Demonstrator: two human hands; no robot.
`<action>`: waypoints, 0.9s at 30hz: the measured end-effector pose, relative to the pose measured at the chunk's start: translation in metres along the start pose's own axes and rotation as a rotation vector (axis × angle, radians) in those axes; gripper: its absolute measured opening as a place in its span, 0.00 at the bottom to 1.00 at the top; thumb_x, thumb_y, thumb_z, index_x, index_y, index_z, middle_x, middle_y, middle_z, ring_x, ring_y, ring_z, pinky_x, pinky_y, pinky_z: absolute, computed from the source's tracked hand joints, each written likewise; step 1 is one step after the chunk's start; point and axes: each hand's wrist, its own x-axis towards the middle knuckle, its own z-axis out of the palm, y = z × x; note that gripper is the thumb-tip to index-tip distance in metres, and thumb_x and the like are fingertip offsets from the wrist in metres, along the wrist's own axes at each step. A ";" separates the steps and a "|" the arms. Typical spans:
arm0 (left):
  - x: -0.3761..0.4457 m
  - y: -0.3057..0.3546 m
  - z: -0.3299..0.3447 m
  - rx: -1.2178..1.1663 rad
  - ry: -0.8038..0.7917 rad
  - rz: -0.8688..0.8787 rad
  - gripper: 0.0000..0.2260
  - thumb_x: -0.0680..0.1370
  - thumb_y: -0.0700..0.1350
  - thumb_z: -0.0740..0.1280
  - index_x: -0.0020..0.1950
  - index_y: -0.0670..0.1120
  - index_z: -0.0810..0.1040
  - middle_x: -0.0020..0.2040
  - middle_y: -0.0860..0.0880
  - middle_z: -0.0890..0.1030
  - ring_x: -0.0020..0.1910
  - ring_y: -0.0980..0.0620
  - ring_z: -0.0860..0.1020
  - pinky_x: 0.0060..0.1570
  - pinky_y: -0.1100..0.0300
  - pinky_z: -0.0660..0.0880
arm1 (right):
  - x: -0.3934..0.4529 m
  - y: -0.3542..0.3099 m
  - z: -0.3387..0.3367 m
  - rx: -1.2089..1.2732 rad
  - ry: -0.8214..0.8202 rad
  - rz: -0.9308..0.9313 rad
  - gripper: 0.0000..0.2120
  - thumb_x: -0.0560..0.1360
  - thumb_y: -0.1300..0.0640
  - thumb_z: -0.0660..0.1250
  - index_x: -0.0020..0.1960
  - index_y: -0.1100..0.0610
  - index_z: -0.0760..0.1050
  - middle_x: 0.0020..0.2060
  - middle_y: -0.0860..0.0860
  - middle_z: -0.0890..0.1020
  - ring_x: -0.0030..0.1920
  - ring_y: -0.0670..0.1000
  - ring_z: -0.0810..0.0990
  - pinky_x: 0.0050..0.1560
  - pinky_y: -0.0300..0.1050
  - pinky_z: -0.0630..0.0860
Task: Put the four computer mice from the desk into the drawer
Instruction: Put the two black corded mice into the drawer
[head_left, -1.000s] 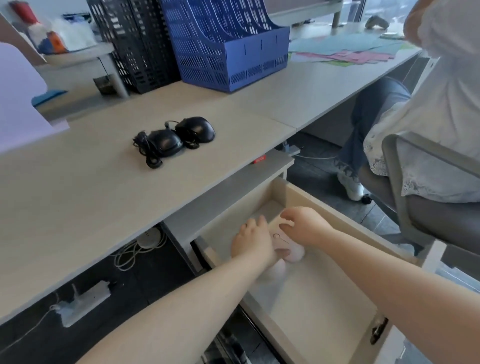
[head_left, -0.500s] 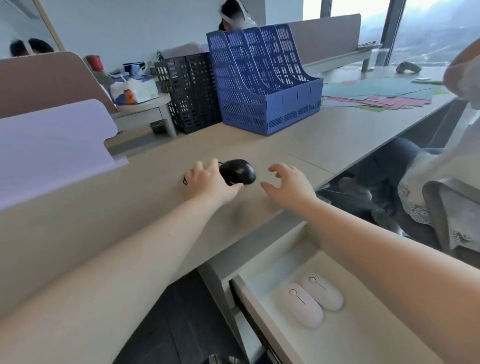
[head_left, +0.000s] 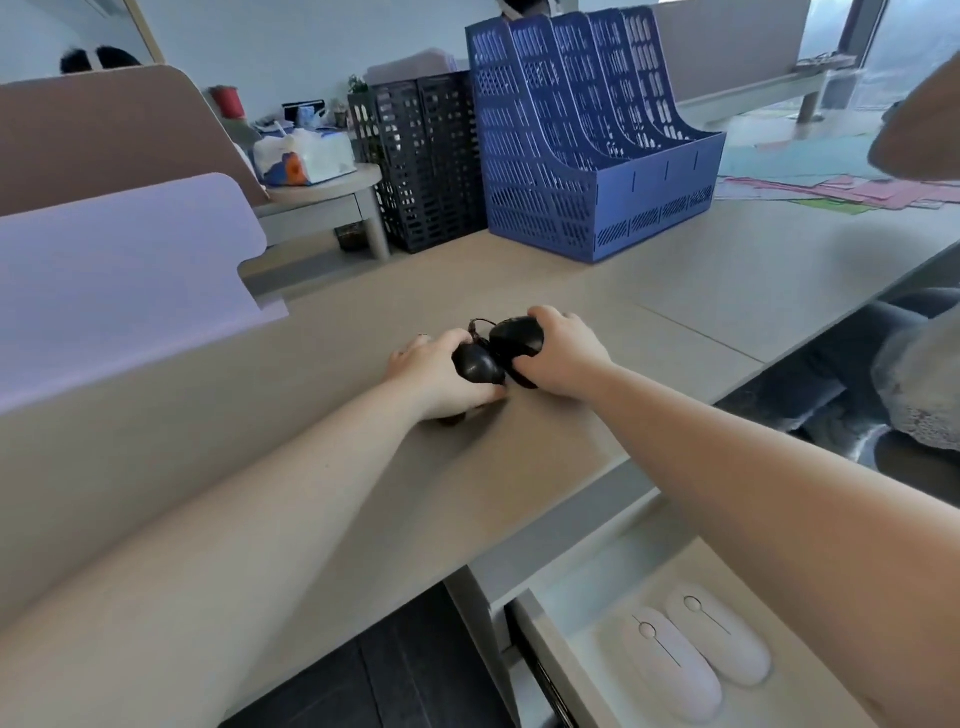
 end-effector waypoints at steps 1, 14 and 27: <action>-0.001 -0.001 -0.002 -0.004 0.004 0.003 0.34 0.64 0.65 0.71 0.67 0.59 0.66 0.68 0.47 0.71 0.68 0.42 0.68 0.64 0.52 0.66 | 0.000 0.001 -0.001 -0.003 0.012 0.005 0.32 0.71 0.50 0.67 0.73 0.52 0.62 0.66 0.58 0.71 0.65 0.61 0.71 0.60 0.51 0.73; -0.008 0.027 0.006 0.151 0.050 0.010 0.20 0.66 0.58 0.68 0.57 0.57 0.75 0.56 0.48 0.71 0.60 0.40 0.72 0.61 0.54 0.69 | -0.012 0.011 -0.012 0.017 0.034 0.075 0.32 0.71 0.51 0.66 0.73 0.48 0.62 0.65 0.59 0.70 0.65 0.62 0.70 0.61 0.52 0.73; -0.068 0.042 0.024 0.164 0.158 0.062 0.22 0.66 0.49 0.73 0.58 0.49 0.73 0.56 0.45 0.73 0.54 0.41 0.76 0.47 0.56 0.69 | -0.086 0.029 -0.046 0.111 0.095 0.096 0.25 0.71 0.55 0.67 0.68 0.53 0.70 0.62 0.58 0.76 0.61 0.60 0.75 0.56 0.48 0.74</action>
